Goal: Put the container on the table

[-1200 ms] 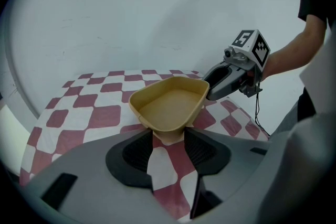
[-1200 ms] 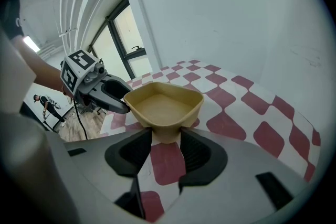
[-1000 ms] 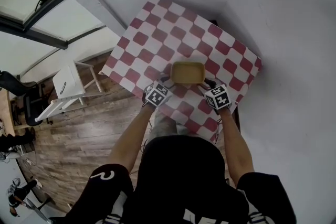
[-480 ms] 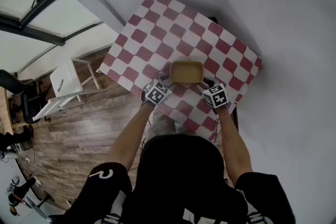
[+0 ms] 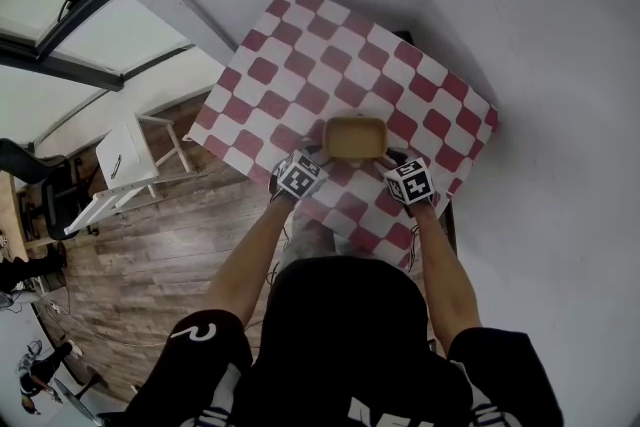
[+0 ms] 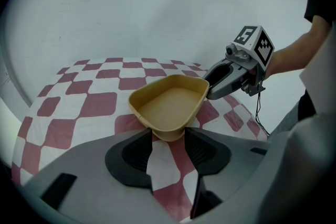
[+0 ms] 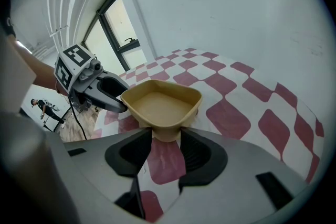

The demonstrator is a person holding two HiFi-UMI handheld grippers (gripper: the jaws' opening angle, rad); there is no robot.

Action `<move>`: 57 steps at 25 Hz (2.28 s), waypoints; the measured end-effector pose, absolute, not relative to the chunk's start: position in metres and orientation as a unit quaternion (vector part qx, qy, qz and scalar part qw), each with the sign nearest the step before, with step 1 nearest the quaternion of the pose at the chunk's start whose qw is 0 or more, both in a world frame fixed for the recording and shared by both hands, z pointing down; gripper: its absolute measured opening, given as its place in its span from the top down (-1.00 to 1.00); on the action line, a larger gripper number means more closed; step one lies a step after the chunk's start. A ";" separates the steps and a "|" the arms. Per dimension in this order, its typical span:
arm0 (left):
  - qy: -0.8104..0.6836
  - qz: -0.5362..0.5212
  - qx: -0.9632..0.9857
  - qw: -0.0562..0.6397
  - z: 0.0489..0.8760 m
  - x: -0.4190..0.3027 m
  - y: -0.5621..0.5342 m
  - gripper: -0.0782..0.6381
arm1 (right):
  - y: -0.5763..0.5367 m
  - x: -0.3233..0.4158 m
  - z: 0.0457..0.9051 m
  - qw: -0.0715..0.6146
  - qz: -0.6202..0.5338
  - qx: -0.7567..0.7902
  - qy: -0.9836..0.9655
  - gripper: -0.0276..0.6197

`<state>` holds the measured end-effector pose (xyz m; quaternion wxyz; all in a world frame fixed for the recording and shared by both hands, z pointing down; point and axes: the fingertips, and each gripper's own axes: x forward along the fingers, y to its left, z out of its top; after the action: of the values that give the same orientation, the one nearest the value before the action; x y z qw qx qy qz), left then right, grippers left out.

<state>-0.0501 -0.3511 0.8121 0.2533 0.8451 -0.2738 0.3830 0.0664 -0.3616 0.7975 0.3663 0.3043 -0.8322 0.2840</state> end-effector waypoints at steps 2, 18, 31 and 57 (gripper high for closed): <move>-0.273 0.382 0.846 0.253 0.812 -0.049 -0.351 0.20 | -0.361 0.066 0.798 0.367 0.285 0.305 -0.832 0.34; -0.263 0.391 0.841 0.267 0.817 -0.049 -0.348 0.20 | -0.356 0.067 0.805 0.371 0.295 0.302 -0.827 0.35; -0.252 0.407 0.834 0.274 0.824 -0.053 -0.337 0.04 | -0.348 0.065 0.810 0.379 0.304 0.300 -0.821 0.36; -0.298 0.369 0.835 0.278 0.784 -0.068 -0.308 0.01 | -0.329 0.076 0.774 0.347 0.295 0.326 -0.829 0.24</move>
<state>-0.0675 -0.3078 0.7842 0.2778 0.8354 -0.2982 0.3687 0.0763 -0.3292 0.7742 0.3466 0.3256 -0.8289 0.2945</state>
